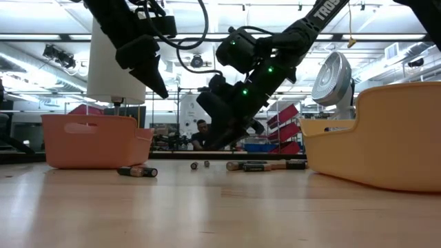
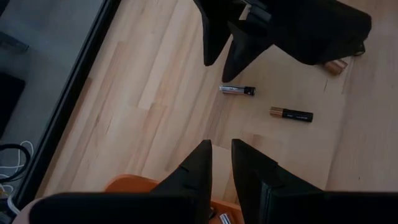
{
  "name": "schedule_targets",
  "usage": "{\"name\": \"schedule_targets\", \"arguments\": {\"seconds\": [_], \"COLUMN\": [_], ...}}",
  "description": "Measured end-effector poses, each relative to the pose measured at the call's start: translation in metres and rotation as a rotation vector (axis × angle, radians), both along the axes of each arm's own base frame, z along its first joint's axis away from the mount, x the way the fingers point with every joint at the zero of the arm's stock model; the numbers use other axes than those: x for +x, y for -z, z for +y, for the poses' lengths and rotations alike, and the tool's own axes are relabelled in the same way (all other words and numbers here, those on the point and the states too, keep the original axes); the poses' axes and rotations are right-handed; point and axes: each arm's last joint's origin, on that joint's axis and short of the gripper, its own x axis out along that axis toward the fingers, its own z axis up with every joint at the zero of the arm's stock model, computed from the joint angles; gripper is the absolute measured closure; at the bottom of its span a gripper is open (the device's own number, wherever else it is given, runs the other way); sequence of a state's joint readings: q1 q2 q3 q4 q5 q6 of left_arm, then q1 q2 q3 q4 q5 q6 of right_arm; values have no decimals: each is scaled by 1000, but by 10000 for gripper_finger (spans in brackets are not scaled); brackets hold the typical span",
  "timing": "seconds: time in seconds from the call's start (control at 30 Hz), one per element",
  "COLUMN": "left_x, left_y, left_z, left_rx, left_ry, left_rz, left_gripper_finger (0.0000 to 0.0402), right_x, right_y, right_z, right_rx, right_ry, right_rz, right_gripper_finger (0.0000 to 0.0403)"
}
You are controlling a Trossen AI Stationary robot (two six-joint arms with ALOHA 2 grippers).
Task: Sort batteries
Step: Put the silver battery into the orange bin
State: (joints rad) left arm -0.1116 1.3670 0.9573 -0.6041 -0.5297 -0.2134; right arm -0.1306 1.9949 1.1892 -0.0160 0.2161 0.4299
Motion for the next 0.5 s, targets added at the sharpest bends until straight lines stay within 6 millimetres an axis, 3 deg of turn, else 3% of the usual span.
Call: {"name": "schedule_targets", "arguments": {"seconds": [0.2,0.4,0.5], "left_x": [0,-1,-2], "left_y": [0,1,1], "left_z": [0,0,0], "left_rx": [0,1,2], "left_ry": [0,0,-2], "left_rz": [1,13,25], "left_gripper_finger": [338,338,338], "right_x": [4,11,12], "right_y": [-2,2,6], "right_z": [8,33,42], "right_rx": [-21,-247,-357], "right_ry": [-39,-318,-297], "right_rz": [-27,26,69], "right_gripper_finger": [249,250,251]}}
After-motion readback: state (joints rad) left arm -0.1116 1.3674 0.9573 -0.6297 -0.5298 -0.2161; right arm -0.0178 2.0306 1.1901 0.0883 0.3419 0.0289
